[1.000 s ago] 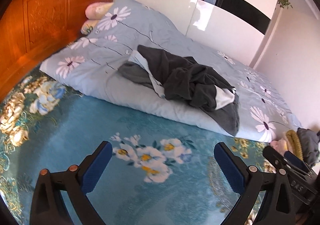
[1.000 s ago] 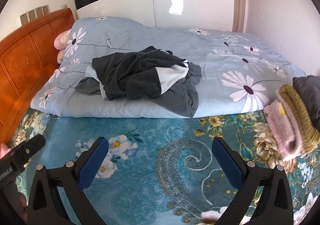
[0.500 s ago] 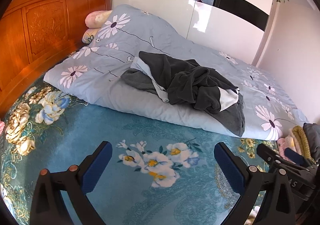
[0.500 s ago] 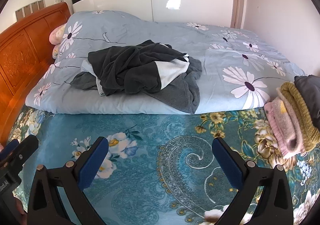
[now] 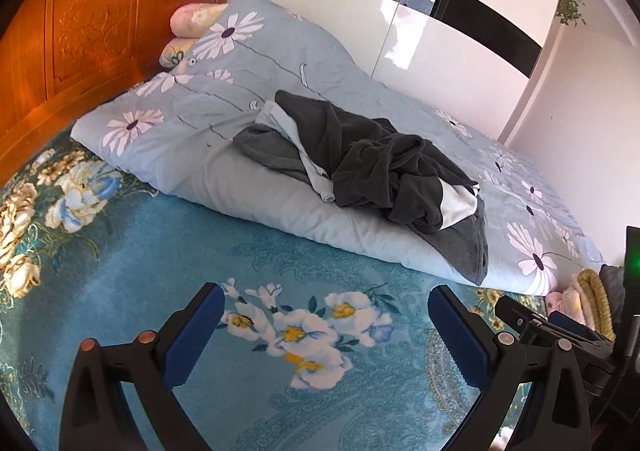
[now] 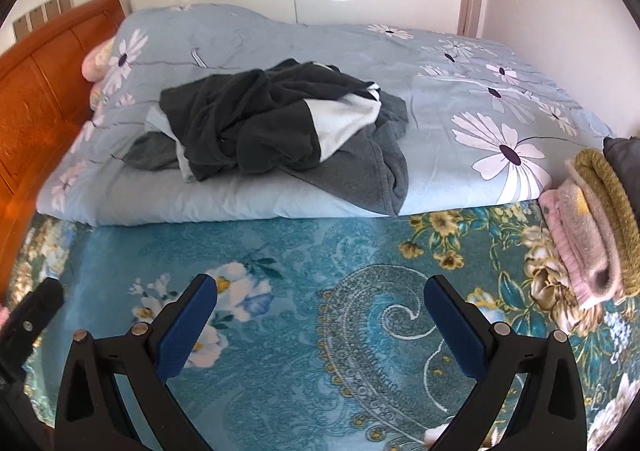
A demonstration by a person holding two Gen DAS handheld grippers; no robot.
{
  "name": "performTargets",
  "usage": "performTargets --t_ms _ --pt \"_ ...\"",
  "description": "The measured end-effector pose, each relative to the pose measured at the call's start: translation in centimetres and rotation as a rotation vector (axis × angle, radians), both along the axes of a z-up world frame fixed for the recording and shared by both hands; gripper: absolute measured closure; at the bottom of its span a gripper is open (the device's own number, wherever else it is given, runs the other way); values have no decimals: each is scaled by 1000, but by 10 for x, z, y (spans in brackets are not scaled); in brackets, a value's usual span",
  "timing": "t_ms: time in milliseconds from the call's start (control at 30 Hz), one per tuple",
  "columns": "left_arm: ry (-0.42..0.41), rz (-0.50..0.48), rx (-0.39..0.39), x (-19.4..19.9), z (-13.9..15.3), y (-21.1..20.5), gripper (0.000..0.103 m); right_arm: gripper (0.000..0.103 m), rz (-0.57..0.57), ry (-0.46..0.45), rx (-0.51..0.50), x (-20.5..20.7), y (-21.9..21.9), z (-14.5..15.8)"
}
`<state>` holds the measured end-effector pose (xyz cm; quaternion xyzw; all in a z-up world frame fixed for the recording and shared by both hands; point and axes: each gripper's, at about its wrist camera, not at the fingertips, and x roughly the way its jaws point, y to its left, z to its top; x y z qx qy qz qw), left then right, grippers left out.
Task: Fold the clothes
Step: 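Move both grippers toward the dark clothes pile on the duvet, then grasp the black-and-white fleece jacket with the left gripper and lift it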
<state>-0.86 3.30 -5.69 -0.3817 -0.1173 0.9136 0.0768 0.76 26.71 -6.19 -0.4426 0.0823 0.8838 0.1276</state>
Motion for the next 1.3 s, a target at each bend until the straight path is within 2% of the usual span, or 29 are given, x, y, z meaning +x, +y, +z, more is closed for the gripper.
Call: performTargets --t_ms 200,467,567,700,867,1000,1067,1167,1233,1300 --pt "-5 26 14 -4 -12 -6 0 0 33 -14 74 -8 -11 -7" --pt "-49 81 25 -9 -27 -7 0 0 17 -12 92 -21 -17 -7" --pt "-55 100 43 -11 -34 -10 0 0 30 -15 75 -27 -17 -9" --pt "-71 112 79 -14 -44 -14 0 0 73 -20 -11 -35 -15 -16" --pt "-111 110 102 -25 -61 -20 0 0 73 -34 -21 -44 -21 -27" --pt "-136 81 89 -45 -70 -23 0 0 36 -64 37 -38 -13 -43" --pt "-139 60 59 -61 -71 -21 0 0 5 -101 55 -29 -7 -56" --pt "-116 44 32 -88 -70 -13 0 0 -22 -153 66 -15 4 -76" --pt "-95 -3 42 -107 -67 -5 0 0 -68 -176 52 -6 15 -84" --pt "-74 -39 13 -126 -63 8 0 0 -117 -175 27 3 24 -85"
